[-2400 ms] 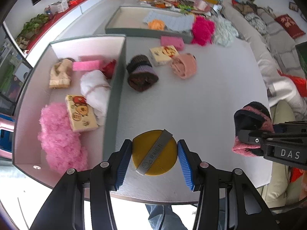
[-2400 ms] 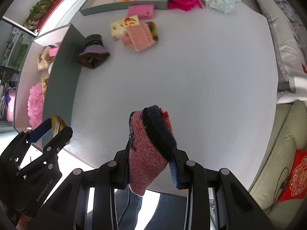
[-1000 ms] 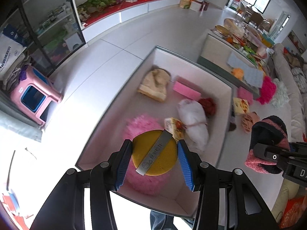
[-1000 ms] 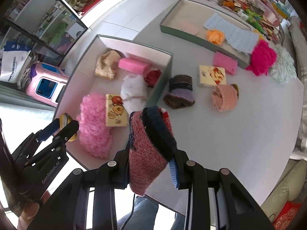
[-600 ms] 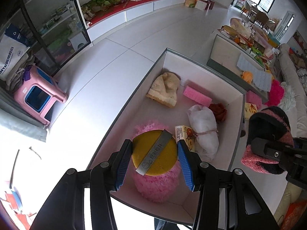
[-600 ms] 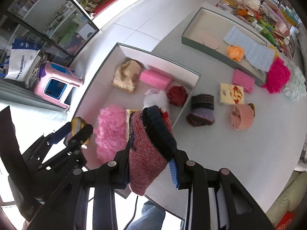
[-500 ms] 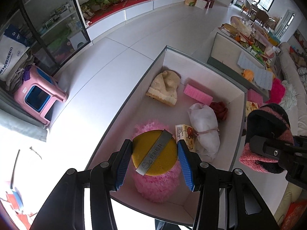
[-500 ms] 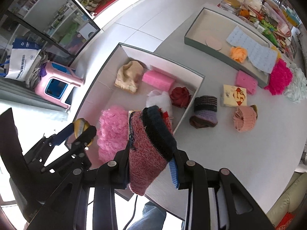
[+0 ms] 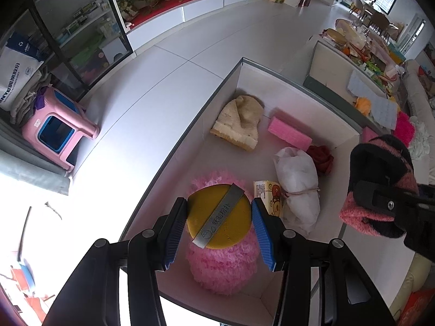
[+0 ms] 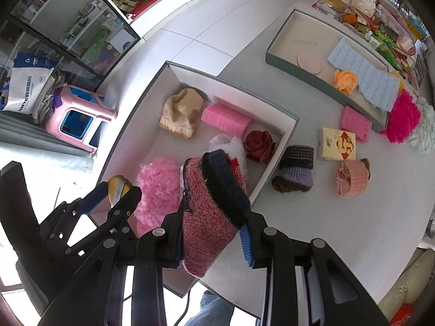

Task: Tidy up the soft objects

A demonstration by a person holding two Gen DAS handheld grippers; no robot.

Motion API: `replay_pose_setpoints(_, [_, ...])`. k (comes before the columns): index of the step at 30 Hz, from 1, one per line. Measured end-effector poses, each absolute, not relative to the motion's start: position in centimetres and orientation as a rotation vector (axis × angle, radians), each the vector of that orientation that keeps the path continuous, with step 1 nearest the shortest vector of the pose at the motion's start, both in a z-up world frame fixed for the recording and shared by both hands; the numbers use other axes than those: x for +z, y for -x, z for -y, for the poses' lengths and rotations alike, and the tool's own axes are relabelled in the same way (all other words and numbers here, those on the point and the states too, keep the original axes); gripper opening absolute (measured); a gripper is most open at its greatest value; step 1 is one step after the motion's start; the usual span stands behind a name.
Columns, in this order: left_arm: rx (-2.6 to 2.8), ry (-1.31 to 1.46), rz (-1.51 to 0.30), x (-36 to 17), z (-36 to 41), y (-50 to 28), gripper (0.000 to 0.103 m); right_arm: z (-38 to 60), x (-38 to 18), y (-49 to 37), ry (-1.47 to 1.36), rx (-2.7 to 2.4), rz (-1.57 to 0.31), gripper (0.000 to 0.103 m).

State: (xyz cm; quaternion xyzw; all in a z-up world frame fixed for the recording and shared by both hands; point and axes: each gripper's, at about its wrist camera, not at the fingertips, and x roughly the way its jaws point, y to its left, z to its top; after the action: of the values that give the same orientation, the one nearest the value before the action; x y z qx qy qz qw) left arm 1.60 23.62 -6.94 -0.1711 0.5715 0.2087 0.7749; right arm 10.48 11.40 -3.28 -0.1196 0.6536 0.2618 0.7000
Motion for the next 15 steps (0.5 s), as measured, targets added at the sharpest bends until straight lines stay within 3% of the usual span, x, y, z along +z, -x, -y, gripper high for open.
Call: replay_pose_setpoints(15, [0.478, 0.368, -1.291, -8.8, -24.5, -2.9, 0.05, -12.9, -5.3, -11.9, 0.293, 0.575, -1.461, 0.035])
